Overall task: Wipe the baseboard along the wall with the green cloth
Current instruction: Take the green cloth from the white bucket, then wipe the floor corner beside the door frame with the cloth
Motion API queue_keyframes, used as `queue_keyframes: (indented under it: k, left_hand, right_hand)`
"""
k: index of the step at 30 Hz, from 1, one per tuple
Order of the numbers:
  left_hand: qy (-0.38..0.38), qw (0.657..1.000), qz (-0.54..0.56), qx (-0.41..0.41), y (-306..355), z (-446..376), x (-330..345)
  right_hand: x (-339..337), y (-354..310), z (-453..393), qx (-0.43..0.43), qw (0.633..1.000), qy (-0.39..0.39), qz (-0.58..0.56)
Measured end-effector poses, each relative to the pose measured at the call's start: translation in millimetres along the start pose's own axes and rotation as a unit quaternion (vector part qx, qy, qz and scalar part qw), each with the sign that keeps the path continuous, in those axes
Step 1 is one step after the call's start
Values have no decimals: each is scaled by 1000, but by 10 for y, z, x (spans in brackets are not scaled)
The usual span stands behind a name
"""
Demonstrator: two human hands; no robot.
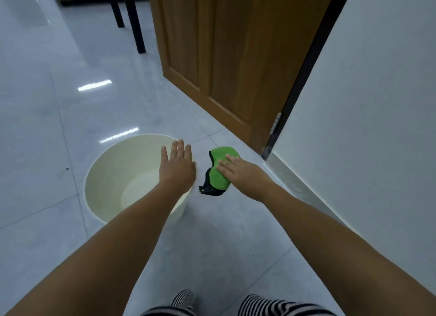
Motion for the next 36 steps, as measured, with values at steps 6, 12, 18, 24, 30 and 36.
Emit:
queue_keyframes:
  k: [6,12,18,24,30,36]
  left_hand:
    - [4,998,-20,65,915,-782,282]
    - [-54,993,-5,108,1617,-1274,1199]
    - [-114,985,48,120,1918,-1347,2216]
    - [-114,980,137,92,2025,-1151,2761]
    - [-7,980,180,84,1985,-1154,2787]
    - [12,977,196,80,1955,-1155,2783]
  right_hand:
    - [687,1186,475,155,985,-66,-29]
    - [1461,1985,447,218,974,-45,35]
    - [2885,1874,794,283,926,-251,-5]
    - [2842,1948,500,306,942,-141,1]
    - [2994,2044,298,333,931,-142,-54]
    - [2997,1652,1739,480,865,-104,-100]
Point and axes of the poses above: each hand's wrist, its own z-axis away from the middle knuckle, its own x-axis out of the palm, y = z × x, the point moved 10 cm from there along -z, towards the middle knuckle, and after that the axes turned 2 degrees about -x, right-handed, at the moved point
